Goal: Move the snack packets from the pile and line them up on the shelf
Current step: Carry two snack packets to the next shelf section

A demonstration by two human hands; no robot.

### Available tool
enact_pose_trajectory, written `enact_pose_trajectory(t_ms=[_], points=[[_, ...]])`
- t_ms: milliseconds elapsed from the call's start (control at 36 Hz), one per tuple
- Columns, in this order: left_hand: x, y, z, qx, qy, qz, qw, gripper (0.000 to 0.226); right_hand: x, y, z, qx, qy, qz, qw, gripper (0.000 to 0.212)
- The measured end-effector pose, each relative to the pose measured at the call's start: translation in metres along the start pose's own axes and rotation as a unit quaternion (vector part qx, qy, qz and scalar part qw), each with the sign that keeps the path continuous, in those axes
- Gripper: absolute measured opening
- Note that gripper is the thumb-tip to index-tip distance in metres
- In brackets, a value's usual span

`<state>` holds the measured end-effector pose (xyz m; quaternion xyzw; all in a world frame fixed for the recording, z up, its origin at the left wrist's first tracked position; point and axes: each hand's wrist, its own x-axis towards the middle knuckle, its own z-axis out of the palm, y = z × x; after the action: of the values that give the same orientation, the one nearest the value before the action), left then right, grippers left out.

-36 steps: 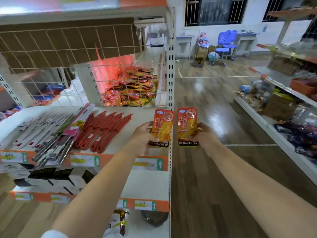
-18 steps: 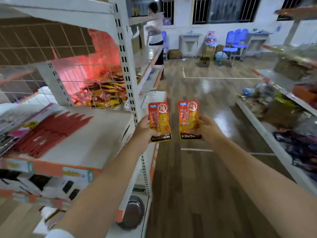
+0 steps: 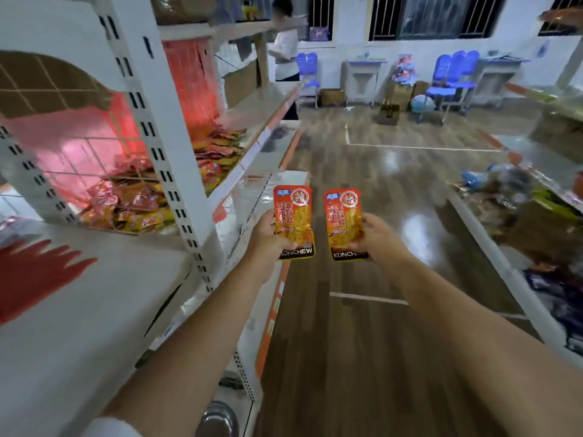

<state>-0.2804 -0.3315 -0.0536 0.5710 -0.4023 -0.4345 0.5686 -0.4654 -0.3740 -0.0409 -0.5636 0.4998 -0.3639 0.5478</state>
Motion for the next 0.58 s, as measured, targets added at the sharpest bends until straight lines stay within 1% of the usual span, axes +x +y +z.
enact_pose_trajectory(t_ms=[111, 167, 222, 278, 417, 500, 583], points=[[0.046, 0.008, 0.003, 0.022, 0.030, -0.002, 0.999, 0.066, 0.068, -0.008, -0.005, -0.041, 0.009, -0.001, 0.999, 0.059], [0.065, 0.010, -0.001, 0.018, 0.050, -0.009, 0.999, 0.068, 0.099, -0.013, -0.003, -0.031, 0.006, 0.002, 1.000, 0.058], [0.084, 0.008, -0.007, 0.009, 0.074, -0.020, 0.997, 0.070, 0.124, -0.018, 0.002, -0.009, -0.010, 0.003, 1.000, 0.055], [0.101, 0.005, -0.012, 0.003, 0.097, -0.023, 0.995, 0.067, 0.147, -0.021, 0.009, -0.001, -0.034, -0.001, 0.999, 0.052], [0.136, 0.005, -0.015, -0.033, 0.143, -0.026, 0.989, 0.064, 0.205, -0.019, 0.031, 0.001, -0.085, 0.003, 0.996, 0.050], [0.165, 0.003, -0.016, -0.037, 0.179, -0.032, 0.983, 0.071, 0.242, -0.022, 0.037, 0.004, -0.113, 0.008, 0.994, 0.048], [0.195, 0.005, -0.013, -0.037, 0.217, -0.034, 0.975, 0.065, 0.281, -0.027, 0.039, -0.009, -0.147, -0.002, 0.989, 0.051]])
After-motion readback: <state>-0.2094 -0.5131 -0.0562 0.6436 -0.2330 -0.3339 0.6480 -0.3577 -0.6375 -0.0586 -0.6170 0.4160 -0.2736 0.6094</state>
